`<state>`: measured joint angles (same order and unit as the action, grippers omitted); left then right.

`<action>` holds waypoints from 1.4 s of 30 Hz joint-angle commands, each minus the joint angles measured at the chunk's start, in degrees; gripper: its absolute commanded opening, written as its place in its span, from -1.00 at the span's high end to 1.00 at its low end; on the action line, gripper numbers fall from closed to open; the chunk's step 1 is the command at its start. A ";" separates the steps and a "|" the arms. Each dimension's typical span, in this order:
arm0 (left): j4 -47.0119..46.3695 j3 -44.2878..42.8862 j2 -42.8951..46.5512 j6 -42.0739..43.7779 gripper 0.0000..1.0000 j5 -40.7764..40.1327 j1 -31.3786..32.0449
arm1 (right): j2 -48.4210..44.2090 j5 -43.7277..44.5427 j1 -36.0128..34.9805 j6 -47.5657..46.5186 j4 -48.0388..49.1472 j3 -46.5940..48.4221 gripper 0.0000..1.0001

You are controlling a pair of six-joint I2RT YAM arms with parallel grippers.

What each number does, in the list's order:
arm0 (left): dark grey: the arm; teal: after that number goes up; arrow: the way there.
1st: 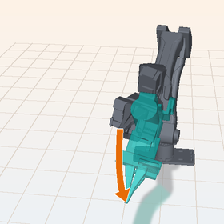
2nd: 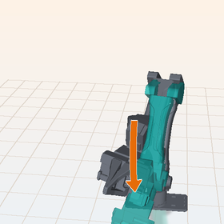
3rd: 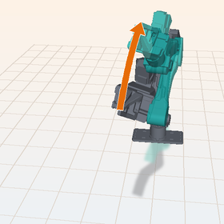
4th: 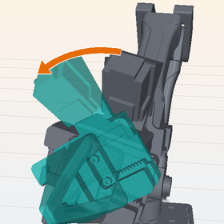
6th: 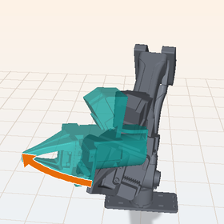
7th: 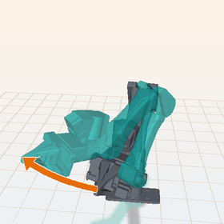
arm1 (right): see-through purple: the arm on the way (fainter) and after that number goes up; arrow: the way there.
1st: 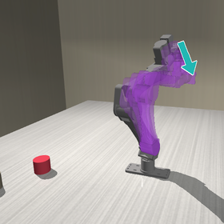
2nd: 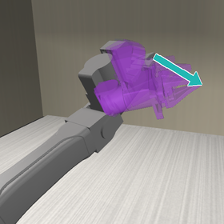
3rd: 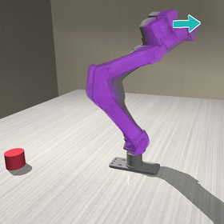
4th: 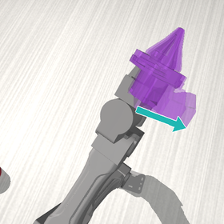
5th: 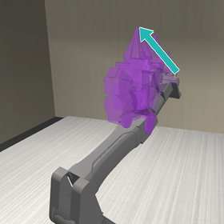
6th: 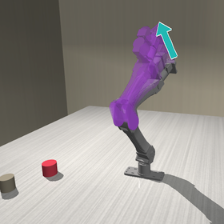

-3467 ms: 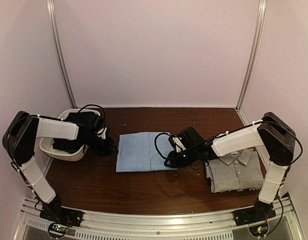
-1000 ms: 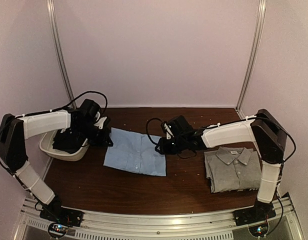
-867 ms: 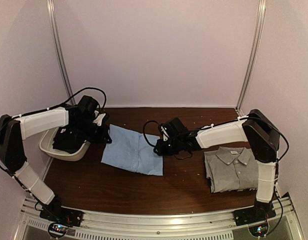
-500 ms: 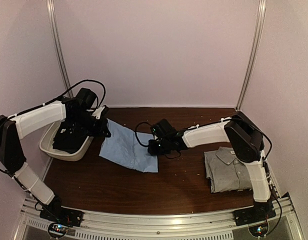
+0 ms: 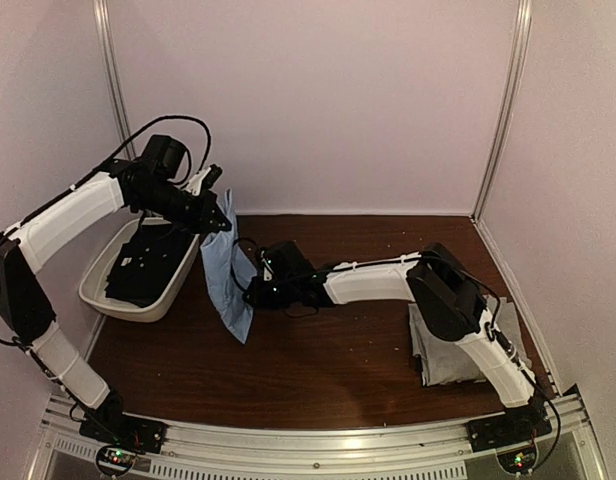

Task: Fold and stack the long sleeve shirts
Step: Turn over the square folded shirt at the center of the board.

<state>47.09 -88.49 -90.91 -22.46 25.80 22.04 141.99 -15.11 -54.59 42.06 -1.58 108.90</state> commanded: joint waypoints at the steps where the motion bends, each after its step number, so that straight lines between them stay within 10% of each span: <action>1: -4.19 -3.09 -2.69 -0.87 1.00 6.30 -0.50 | 3.54 -6.34 -0.52 6.93 9.83 3.84 0.57; 19: -7.19 -2.27 -4.89 -2.50 1.00 8.82 0.12 | -3.34 -8.92 1.76 7.55 17.45 -5.78 0.54; 37: -11.42 -10.47 -16.16 -12.35 1.00 -5.19 18.09 | -43.39 -0.96 16.34 0.17 8.50 -36.59 0.13; 42: -11.86 -26.32 -30.87 -16.09 0.38 -4.99 27.42 | -52.12 2.35 19.94 -3.28 2.59 -42.81 -0.02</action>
<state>39.29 -104.27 -113.36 -34.17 21.74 43.92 94.63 -16.47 -36.14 43.07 7.79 70.13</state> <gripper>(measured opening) 0.163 0.482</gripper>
